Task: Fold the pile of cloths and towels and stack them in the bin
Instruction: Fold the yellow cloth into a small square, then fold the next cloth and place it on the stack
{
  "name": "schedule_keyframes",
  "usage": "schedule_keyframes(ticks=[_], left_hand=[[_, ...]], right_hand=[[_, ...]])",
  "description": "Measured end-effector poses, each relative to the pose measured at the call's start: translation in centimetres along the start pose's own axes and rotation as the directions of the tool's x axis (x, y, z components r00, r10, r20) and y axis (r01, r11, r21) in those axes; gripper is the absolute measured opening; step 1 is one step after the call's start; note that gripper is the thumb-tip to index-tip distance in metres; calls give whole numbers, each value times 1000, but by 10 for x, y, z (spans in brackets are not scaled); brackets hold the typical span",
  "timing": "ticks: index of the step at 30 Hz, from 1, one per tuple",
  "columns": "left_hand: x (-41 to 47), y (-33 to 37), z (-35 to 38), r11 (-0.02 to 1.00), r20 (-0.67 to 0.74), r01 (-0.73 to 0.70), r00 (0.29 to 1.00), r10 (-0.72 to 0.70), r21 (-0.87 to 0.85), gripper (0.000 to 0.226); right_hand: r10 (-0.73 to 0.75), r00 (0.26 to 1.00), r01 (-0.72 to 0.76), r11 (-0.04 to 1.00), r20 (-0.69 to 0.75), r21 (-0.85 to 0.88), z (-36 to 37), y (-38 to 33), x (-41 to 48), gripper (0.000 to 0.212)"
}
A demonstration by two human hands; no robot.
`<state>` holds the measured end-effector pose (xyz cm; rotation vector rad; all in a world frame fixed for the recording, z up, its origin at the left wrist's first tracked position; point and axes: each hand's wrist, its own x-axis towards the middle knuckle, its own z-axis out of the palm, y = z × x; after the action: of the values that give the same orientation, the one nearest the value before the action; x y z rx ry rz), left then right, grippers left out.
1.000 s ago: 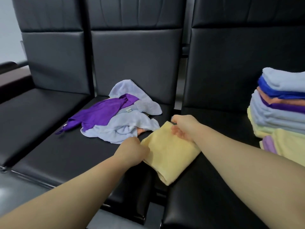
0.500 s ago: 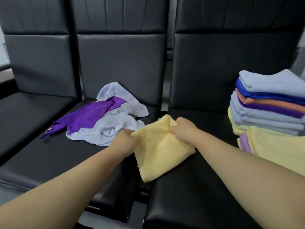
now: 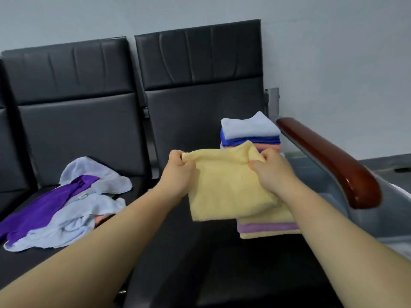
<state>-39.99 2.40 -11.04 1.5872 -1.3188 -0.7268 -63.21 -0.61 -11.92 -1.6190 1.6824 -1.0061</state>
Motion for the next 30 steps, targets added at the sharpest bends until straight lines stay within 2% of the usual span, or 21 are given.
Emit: schedule_keyframes(ticks=[2,7,10,14,16,20,23,26,30], left_hand=[[5,13,35,999,58,33,998,-32,-32,14],[25,22,106,989,135,139,982,-132,-42,18],[40,9,134,988,102,142,984,-147,56,26],[44,-16,152,971,109,124,983,-148,204,30],[44,-27,154,963,109,96,986,-127,252,30],[40,-30,150,963,84,45,994,-69,265,27],[33,-27,137,955,68,3,997,-24,297,38],[26,-33,112,946,58,-12,998,-7,325,57],[19,-54,54,919,14,-6,1000,1,395,56]], right_hand=[[58,997,-58,998,-47,-3,-25,21,9,10],[211,970,-224,969,-122,-106,-53,72,26,12],[258,955,-278,950,-143,-144,-47,99,31,27],[260,961,-274,936,-92,-220,-38,118,32,41],[224,972,-235,934,-71,-267,-39,118,31,44],[40,998,-58,905,-53,-422,-42,103,18,48],[-98,995,66,844,-31,-532,-38,84,2,48],[-155,986,163,828,60,-536,-21,62,-11,47],[-231,959,283,813,164,-509,21,27,-28,43]])
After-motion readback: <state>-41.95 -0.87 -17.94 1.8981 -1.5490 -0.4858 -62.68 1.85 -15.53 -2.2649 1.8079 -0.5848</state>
